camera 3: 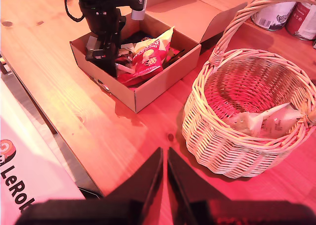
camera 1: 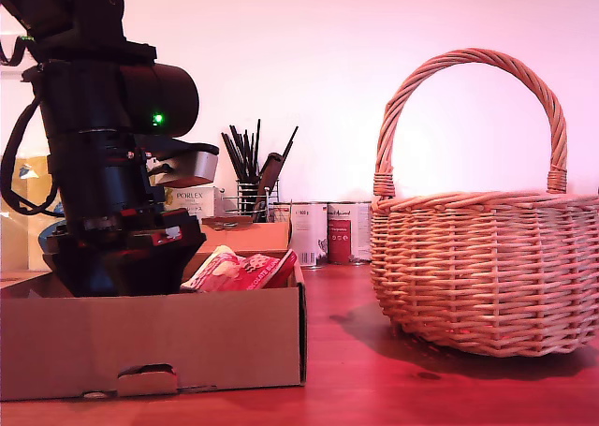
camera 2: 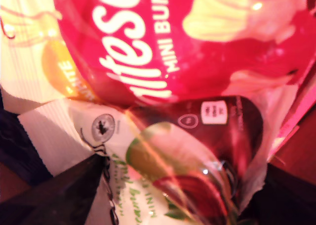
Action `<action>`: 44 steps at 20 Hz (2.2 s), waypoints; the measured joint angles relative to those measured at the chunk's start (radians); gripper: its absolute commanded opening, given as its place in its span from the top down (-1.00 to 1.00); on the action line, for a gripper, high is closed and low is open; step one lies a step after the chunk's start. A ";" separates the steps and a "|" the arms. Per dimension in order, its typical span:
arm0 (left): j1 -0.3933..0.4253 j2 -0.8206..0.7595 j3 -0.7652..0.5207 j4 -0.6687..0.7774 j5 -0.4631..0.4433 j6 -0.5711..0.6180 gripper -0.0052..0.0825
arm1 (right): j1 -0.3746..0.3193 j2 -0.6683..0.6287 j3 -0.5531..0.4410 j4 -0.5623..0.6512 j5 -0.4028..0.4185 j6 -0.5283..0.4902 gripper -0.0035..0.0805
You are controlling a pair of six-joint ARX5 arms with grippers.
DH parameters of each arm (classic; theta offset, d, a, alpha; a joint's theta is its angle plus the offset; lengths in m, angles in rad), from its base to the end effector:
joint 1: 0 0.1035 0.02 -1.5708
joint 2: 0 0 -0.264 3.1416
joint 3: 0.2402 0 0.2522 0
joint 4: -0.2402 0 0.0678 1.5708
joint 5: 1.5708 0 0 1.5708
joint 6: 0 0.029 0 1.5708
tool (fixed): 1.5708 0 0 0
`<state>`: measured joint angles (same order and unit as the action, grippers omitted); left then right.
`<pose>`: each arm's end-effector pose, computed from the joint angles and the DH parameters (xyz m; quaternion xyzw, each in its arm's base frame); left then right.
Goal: Move the bags of Easter eggs from the cardboard box on the left into the woven basket on the right side.
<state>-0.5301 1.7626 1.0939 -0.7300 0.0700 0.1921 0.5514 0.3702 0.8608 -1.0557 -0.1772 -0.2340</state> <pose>0.2719 -0.1617 0.1626 0.2162 0.6022 -0.2853 0.7136 0.0340 0.0269 0.3158 -0.1562 0.2321 0.3718 0.8851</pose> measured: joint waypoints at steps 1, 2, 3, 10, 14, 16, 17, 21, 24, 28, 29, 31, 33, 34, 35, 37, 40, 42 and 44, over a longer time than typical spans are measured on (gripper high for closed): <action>0.000 0.000 0.002 -0.009 -0.005 0.005 -0.20 | 0.000 0.000 0.000 0.000 0.000 0.000 0.95; 0.000 0.000 0.002 -0.019 -0.009 0.009 0.04 | 0.000 0.000 0.000 0.000 0.000 0.000 0.95; 0.000 0.000 0.002 -0.023 -0.012 0.010 0.23 | 0.000 0.000 0.000 0.000 0.000 0.000 0.95; 0.000 0.000 0.040 -0.074 -0.010 0.013 0.32 | 0.000 0.000 0.000 0.000 0.000 0.000 0.95; 0.000 0.021 0.099 -0.166 -0.013 0.013 0.32 | 0.000 0.000 0.000 0.000 0.000 0.000 0.95; 0.000 0.021 0.126 -0.195 -0.012 0.014 0.32 | 0.000 0.000 0.000 0.000 0.000 0.000 0.95; 0.000 0.021 0.143 -0.205 -0.012 0.014 0.32 | 0.000 0.000 0.000 0.000 0.000 0.000 0.95; 0.000 0.012 0.222 -0.220 -0.013 0.016 0.32 | 0.000 0.000 0.000 0.000 0.000 0.000 0.95; 0.000 -0.052 0.230 -0.235 -0.011 0.016 0.32 | 0.000 0.000 0.000 0.000 0.000 0.000 0.95; 0.011 -0.176 0.231 -0.230 0.047 0.016 0.32 | 0.000 0.000 0.000 0.009 0.000 0.000 0.95; 0.016 -0.208 0.231 -0.218 0.092 0.016 0.32 | 0.000 0.000 0.000 0.009 0.000 0.000 0.95; 0.025 -0.276 0.232 -0.159 0.198 0.014 0.32 | 0.000 0.000 0.000 0.010 0.005 0.000 0.95; 0.024 -0.329 0.232 -0.069 0.341 -0.004 0.31 | 0.000 0.000 0.000 0.010 0.011 -0.003 0.95; 0.012 -0.347 0.233 -0.012 0.412 -0.006 0.31 | 0.000 0.000 0.000 0.011 0.022 -0.003 0.95; -0.008 -0.354 0.233 0.041 0.464 -0.007 0.31 | 0.000 0.000 0.000 0.012 0.033 -0.003 0.95; -0.080 -0.344 0.234 0.151 0.494 -0.053 0.31 | 0.000 0.000 0.000 0.012 0.046 -0.003 0.95; -0.192 -0.284 0.234 0.292 0.485 -0.102 0.30 | 0.000 0.000 0.000 0.011 0.072 -0.003 0.95; -0.269 -0.229 0.234 0.394 0.427 -0.114 0.30 | 0.000 0.000 0.000 0.001 0.088 -0.003 0.95; -0.329 -0.170 0.234 0.509 0.354 -0.151 0.30 | 0.000 0.000 0.000 -0.017 0.108 -0.003 0.95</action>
<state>-0.8593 1.5929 1.3277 -0.2207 0.4236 0.0414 0.5514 0.3702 0.8608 -1.0729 -0.0692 -0.2375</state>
